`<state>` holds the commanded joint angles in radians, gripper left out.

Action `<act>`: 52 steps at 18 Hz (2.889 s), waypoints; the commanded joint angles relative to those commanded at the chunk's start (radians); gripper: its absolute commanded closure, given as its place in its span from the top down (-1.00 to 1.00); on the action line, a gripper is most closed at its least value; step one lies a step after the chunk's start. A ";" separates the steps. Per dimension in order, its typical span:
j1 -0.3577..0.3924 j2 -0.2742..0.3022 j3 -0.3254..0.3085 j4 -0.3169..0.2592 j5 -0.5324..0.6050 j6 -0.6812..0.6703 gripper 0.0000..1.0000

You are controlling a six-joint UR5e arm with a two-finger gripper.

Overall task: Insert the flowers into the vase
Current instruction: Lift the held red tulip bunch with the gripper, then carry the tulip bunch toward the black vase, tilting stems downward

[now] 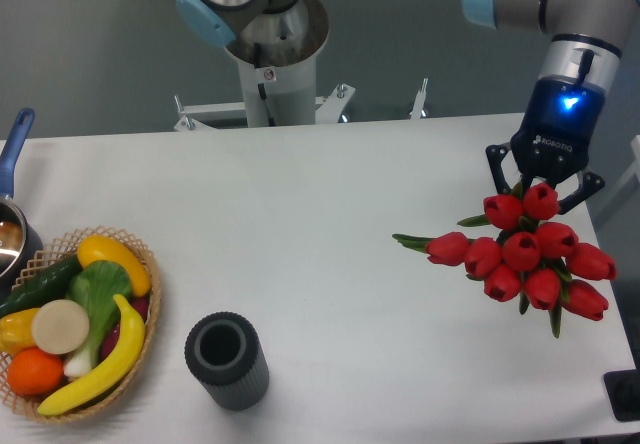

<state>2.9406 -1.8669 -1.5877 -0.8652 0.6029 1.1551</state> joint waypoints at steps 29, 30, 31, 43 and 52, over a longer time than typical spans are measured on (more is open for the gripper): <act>-0.169 -0.040 -0.011 0.063 -0.185 0.018 -0.68; -0.178 -0.040 -0.012 0.063 -0.217 0.018 -0.68; -0.189 -0.038 -0.012 0.063 -0.247 0.018 -0.68; -0.273 -0.043 -0.092 0.063 -0.544 0.115 -0.73; -0.333 -0.066 -0.084 0.063 -0.601 0.141 -0.73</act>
<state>2.6078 -1.9328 -1.6721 -0.8023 0.0015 1.2962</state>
